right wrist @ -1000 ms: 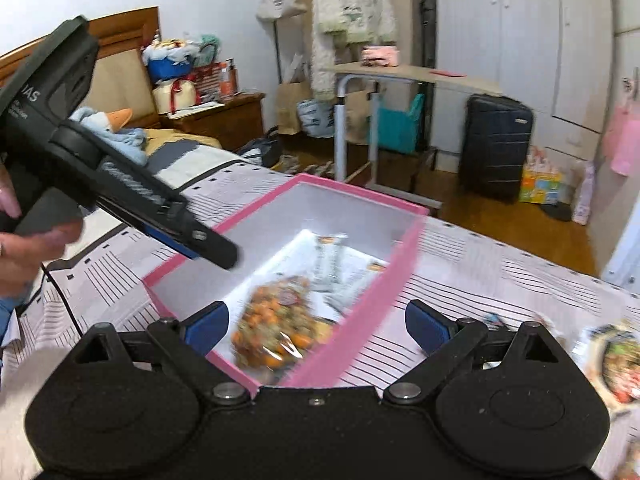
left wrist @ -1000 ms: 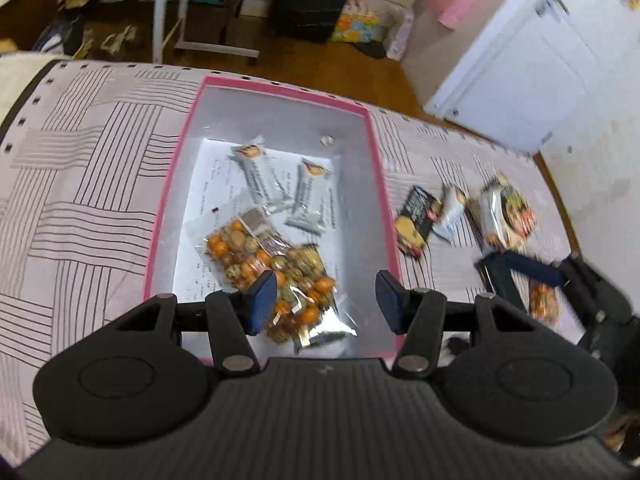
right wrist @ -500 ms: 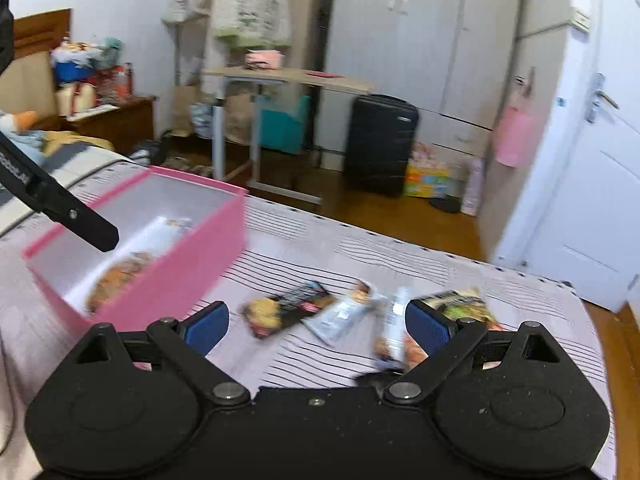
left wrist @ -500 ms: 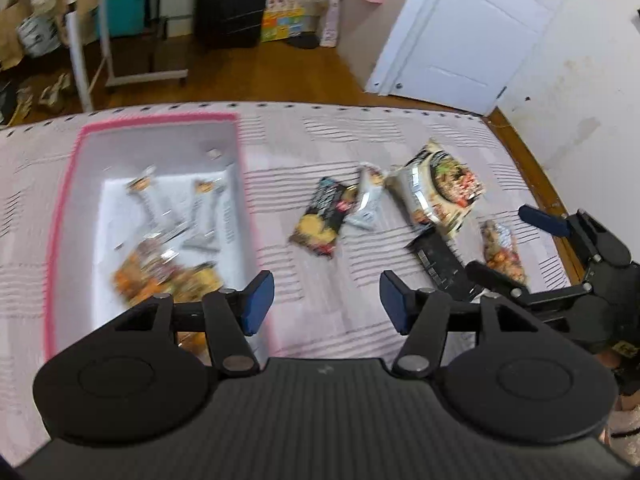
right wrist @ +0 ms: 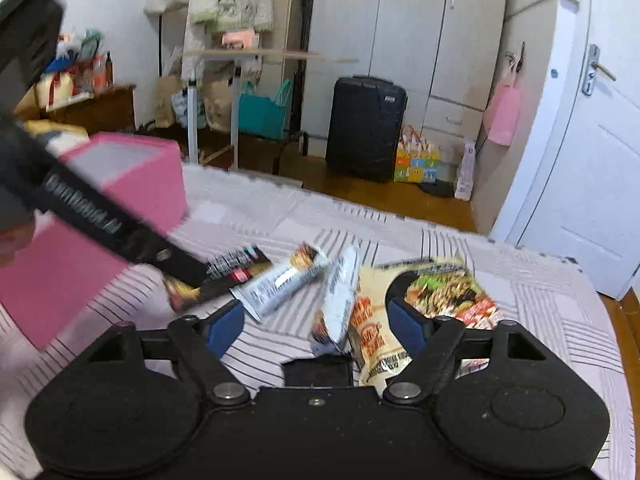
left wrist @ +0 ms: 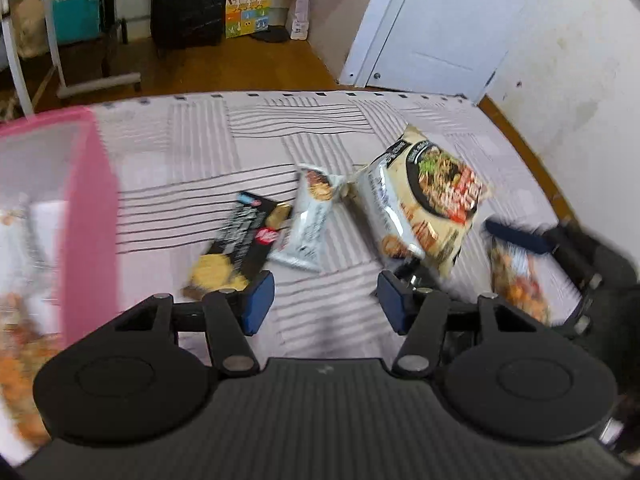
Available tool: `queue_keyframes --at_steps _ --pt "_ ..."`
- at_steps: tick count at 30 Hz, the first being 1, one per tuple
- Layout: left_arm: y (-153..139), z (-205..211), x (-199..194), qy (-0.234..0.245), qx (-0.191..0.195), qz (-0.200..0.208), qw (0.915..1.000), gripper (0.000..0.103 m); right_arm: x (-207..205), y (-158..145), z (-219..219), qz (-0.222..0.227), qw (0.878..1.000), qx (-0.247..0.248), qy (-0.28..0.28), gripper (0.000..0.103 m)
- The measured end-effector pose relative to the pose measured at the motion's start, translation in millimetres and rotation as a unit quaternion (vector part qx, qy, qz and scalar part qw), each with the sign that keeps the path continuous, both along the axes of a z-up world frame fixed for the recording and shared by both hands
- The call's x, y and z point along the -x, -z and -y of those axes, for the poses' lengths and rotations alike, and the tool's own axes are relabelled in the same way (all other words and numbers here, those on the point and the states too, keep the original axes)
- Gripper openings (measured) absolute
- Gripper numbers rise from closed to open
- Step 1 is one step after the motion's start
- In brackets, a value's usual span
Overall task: Organize snacks
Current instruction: 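Close the left tool on a white biscuit stick while the right tool grasps another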
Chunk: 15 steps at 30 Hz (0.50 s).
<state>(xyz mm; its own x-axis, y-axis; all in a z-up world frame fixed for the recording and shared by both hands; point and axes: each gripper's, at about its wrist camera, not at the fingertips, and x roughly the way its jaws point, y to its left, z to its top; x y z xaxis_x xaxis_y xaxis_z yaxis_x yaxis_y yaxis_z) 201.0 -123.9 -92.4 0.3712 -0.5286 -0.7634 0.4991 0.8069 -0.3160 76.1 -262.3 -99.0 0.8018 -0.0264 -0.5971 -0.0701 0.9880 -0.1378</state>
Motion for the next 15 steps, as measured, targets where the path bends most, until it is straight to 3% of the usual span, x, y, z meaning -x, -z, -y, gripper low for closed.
queue_keyframes --at_steps 4,9,12,14,15 --pt "30.5 25.1 -16.6 -0.03 0.039 -0.008 0.9988 0.052 -18.0 26.0 8.0 -0.016 1.0 0.001 0.016 0.067" --pt "55.5 50.8 -22.7 -0.052 -0.036 0.066 0.9959 0.05 -33.5 42.1 14.1 -0.016 1.0 -0.001 0.024 0.063" --pt "65.5 55.2 -25.7 -0.039 -0.051 0.071 0.9954 0.05 -37.2 42.4 6.1 -0.019 1.0 0.013 0.002 0.061" --pt "69.0 57.4 -27.0 -0.037 -0.058 0.087 0.9939 0.05 -40.4 42.7 2.0 -0.024 0.999 0.025 -0.004 0.055" --pt "69.6 59.5 -26.8 -0.035 -0.065 0.096 0.9927 0.05 -42.6 43.2 0.1 -0.03 0.999 0.03 -0.005 0.047"
